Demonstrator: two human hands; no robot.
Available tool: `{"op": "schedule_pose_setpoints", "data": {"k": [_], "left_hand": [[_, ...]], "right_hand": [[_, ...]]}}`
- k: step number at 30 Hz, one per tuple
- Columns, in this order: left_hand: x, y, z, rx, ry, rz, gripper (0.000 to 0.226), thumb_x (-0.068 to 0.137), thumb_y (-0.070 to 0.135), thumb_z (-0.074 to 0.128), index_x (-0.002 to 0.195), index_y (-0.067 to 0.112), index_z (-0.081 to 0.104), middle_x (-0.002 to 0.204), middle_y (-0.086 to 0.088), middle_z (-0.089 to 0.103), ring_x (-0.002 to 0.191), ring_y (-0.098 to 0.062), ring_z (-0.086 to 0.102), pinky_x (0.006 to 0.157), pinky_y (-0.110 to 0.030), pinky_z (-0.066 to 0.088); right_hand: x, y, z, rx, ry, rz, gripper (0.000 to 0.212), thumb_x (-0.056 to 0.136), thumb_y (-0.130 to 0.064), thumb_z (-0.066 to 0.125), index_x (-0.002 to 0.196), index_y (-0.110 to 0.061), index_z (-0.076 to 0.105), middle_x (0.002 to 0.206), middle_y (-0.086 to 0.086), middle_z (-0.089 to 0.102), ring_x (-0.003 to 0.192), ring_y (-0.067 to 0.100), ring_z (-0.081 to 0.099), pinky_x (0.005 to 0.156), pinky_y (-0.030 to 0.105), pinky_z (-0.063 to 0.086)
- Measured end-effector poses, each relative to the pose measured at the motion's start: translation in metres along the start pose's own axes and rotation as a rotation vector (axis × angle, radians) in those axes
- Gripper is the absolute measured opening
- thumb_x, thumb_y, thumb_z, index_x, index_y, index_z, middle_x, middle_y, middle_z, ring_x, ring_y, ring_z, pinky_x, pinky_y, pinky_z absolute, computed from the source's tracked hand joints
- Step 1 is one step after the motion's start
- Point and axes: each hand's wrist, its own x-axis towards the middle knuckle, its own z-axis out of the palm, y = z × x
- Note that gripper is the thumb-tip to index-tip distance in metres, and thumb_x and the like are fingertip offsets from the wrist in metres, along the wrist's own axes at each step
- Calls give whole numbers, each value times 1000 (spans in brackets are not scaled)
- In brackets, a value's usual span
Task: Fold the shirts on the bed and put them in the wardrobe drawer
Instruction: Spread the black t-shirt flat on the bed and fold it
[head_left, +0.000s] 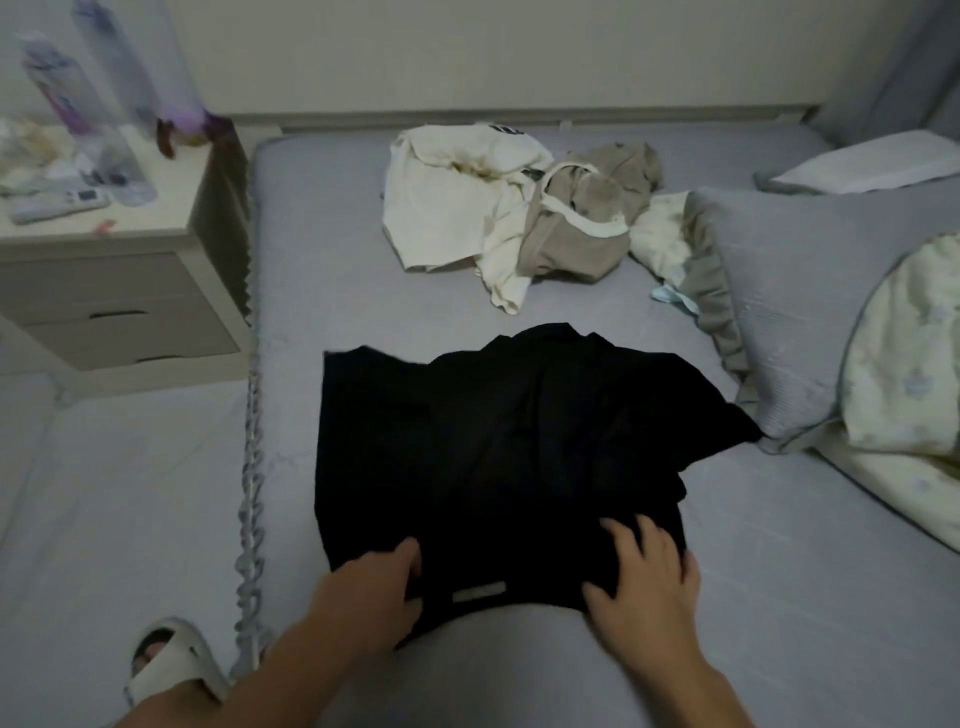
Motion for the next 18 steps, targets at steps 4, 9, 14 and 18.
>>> {"op": "schedule_pose_setpoints", "data": {"k": [4,9,14,18], "left_hand": [[-9,-1,-16,-236,-324,51,27,77,58,63,78,32,64,80,13,67,74,-1,65,66,-18,51],[51,-16,-71,-336,547,43,16,90,19,64,99,32,65,100,4,61,90,-13,61,81,-30,50],[130,-19,-117,-282,563,84,36,94,16,58,130,18,58,132,-5,59,120,-25,55,103,-37,41],[167,3,-125,-321,327,83,52,94,39,59,141,18,47,135,-6,57,123,-25,55,106,-37,42]], "right_hand": [[12,38,-66,291,-345,-80,56,62,-69,58,112,-43,65,119,-23,59,112,3,58,100,28,43],[87,32,-112,616,92,22,45,75,-61,71,110,-32,69,106,-10,72,101,10,67,88,33,52],[188,-40,-116,467,158,59,77,78,-75,50,134,-22,56,134,4,61,126,25,53,107,41,37],[232,-94,-104,61,24,108,86,74,-86,35,127,-22,60,126,8,64,122,32,53,107,49,26]]}}
